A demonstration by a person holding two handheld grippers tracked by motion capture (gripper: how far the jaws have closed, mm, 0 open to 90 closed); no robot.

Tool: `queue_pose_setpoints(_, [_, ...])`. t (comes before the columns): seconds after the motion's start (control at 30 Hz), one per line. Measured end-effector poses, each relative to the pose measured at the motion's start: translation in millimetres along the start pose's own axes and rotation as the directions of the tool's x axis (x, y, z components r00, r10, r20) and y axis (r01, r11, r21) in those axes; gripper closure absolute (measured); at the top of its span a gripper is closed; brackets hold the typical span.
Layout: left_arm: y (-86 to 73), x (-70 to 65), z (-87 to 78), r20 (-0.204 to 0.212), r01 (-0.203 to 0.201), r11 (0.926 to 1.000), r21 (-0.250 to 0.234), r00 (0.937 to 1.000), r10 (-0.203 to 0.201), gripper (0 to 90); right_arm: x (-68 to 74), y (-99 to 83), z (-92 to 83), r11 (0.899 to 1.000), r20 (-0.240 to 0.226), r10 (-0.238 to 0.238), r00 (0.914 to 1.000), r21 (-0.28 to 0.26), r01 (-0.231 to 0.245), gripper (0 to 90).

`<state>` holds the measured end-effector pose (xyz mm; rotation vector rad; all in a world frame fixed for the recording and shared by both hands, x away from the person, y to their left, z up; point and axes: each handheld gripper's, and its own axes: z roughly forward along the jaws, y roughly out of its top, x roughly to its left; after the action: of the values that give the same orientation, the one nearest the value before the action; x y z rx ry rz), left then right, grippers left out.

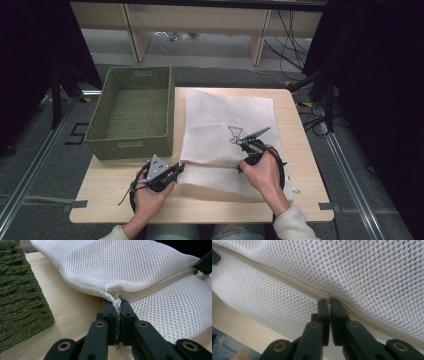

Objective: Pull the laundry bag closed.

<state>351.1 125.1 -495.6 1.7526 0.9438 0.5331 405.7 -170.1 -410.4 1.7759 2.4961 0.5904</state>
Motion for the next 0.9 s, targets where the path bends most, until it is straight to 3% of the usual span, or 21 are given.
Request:
queue_pose_setpoints(0.17, [0.0, 0.1, 0.0, 0.002, -0.001, 1.0, 0.0, 1.0, 0.001, 84.7, 0.0, -0.1, 0.1, 1.0, 0.001, 0.001, 1.0, 0.0, -0.001, 88.5])
queue_pose_setpoints(0.27, [-0.1, 0.5, 0.0, 0.001, -0.001, 1.0, -0.002, 1.0, 0.001, 84.6, -5.0, -0.2, 1.0, 0.999, 0.006, -0.039, 0.9992, -0.007, 0.039, 88.6])
queue_pose_setpoints(0.4, [0.0, 0.2, -0.2, 0.0, -0.003, 1.0, -0.002, 1.0, 0.003, 84.7, -3.0, -1.0, -0.9, 1.0, 0.013, 0.012, 0.9998, 0.007, -0.012, 88.5])
queue_pose_setpoints(0.53, [-0.4, -0.5, -0.2, -0.003, 0.013, 0.9999, -0.002, 0.9999, -0.013, 84.7, -1.8, -1.6, -1.7, 1.0, 0.015, 0.023, 0.9996, 0.013, -0.023, 88.6])
queue_pose_setpoints(0.57, [-0.4, -0.5, -0.2, -0.003, 0.013, 0.9999, -0.002, 0.9999, -0.013, 84.6, -4.5, -1.5, -1.4, 1.0, 0.016, 0.004, 0.9999, 0.008, -0.004, 88.5])
queue_pose_setpoints(0.8, [0.0, 0.2, -0.2, 0.001, -0.003, 1.0, -0.002, 1.0, 0.003, 84.6, -6.7, -2.1, -2.1, 1.0, 0.008, -0.009, 0.9999, -0.004, 0.009, 88.5])
queue_pose_setpoints(0.9, [-0.1, 0.5, -0.3, 0.0, -0.002, 1.0, -0.003, 1.0, 0.002, 84.6, -6.9, -2.6, -3.2, 1.0, 0.015, 0.01, 0.9998, -0.001, -0.01, 88.6])
